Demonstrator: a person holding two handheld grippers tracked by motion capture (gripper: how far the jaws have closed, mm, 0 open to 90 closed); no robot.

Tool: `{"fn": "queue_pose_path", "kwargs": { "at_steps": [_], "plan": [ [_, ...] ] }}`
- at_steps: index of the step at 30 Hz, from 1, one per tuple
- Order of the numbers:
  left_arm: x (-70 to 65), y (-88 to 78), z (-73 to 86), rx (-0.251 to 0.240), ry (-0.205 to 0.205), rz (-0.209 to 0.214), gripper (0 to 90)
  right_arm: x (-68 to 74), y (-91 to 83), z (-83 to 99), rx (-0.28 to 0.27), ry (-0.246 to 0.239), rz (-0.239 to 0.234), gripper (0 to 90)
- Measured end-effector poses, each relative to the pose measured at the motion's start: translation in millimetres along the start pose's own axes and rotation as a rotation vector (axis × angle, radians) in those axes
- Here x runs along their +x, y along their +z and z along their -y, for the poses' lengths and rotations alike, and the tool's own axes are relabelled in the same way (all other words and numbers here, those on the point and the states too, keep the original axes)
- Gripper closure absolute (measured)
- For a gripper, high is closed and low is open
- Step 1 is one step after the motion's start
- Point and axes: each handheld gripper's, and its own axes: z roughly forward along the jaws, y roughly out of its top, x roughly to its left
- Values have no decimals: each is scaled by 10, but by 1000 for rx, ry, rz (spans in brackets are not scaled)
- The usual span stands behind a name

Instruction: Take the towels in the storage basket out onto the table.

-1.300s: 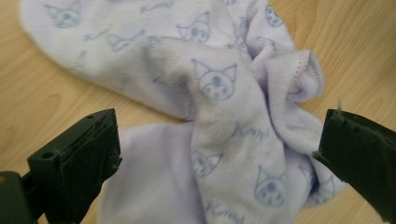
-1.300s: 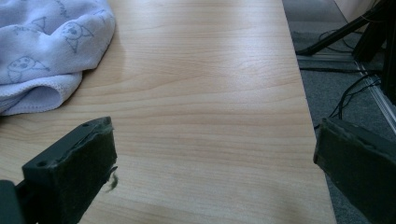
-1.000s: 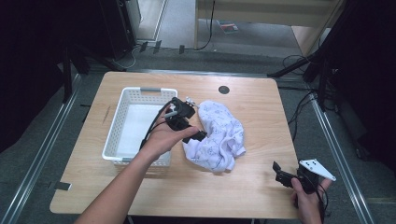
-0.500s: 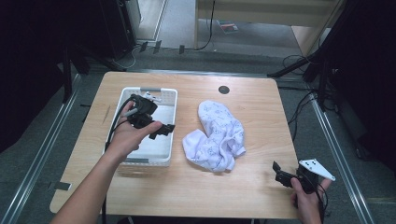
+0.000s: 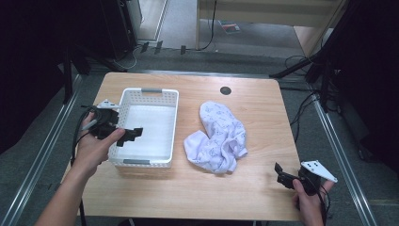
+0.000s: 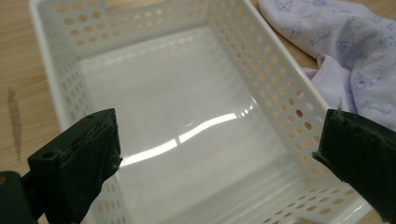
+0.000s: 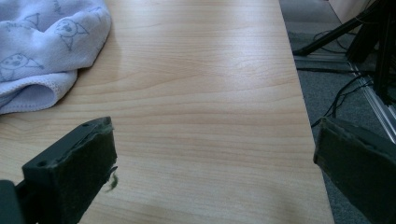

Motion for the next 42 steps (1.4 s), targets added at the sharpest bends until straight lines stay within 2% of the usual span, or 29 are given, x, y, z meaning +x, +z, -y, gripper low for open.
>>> {"fn": "queue_pose_path", "kwargs": {
  "at_steps": [4, 7, 11, 12, 13, 14, 16, 18, 19, 20, 21, 22, 23, 24, 25, 26, 27, 30, 31, 32, 33, 34, 38, 42],
  "plan": [
    [147, -106, 177, -56, -41, -17, 0, 3, 2, 0, 0, -2, 3, 0],
    [211, -142, 270, -79, -52, -26, 0, 4, 2, 1, 0, -2, 5, 0],
    [341, -216, 470, -149, -87, -25, 0, 5, 2, 1, 1, -3, 7, 0],
    [410, -253, 581, -183, -121, -18, 0, 6, 2, 1, 1, -3, 9, 0],
    [410, -253, 581, -183, -121, -18, 0, 5, 2, 1, 2, -3, 9, 0],
    [473, -285, 702, -220, -154, -10, 0, 6, 3, 1, 1, -1, 10, 0],
    [504, -294, 764, -237, -164, -14, 0, 6, 4, 1, 1, -1, 10, 0],
    [580, -316, 946, -282, -192, -22, 0, 6, 4, 1, 0, -3, 10, 0],
    [580, -316, 946, -282, -192, -22, 0, 6, 4, 1, 0, -3, 10, 0],
    [624, -329, 1058, -312, -205, -35, 0, 6, 4, 1, 0, -4, 11, 0],
    [624, -329, 1058, -312, -205, -35, 0, 6, 4, 1, 0, -4, 11, 0],
    [673, -357, 1163, -344, -220, -41, 0, 7, 5, 1, 1, -1, 13, 0],
    [673, -357, 1163, -344, -220, -41, 0, 7, 5, 1, 1, -1, 13, 0],
    [727, -393, 1270, -387, -232, -43, 0, 6, 5, 1, 3, -1, 14, 0],
    [727, -393, 1270, -387, -232, -43, 0, 6, 5, 1, 3, -1, 14, 0],
    [772, -414, 1375, -429, -240, -43, 0, 7, 5, 1, 3, 0, 14, 0],
    [790, -412, 1426, -441, -240, -44, 0, 6, 6, 1, 3, 0, 13, 0],
    [818, -357, 1580, -452, -238, -66, 0, 7, 7, 1, 5, 4, 16, 0],
    [818, -357, 1580, -452, -238, -66, 0, 7, 7, 1, 5, 4, 16, 0],
    [835, -300, 1677, -451, -241, -80, 0, 6, 7, 0, 5, 7, 15, 0],
    [835, -300, 1677, -451, -241, -80, 0, 7, 8, 0, 5, 8, 16, 0],
    [851, -247, 1762, -442, -232, -93, 0, 6, 8, 0, 5, 7, 16, 0],
    [886, -177, 1853, -439, -233, -100, 0, 7, 8, 0, 6, 5, 17, 0],
    [892, -187, 1863, -451, -231, -103, 0, 8, 8, 0, 5, 4, 18, 0]
  ]
}}
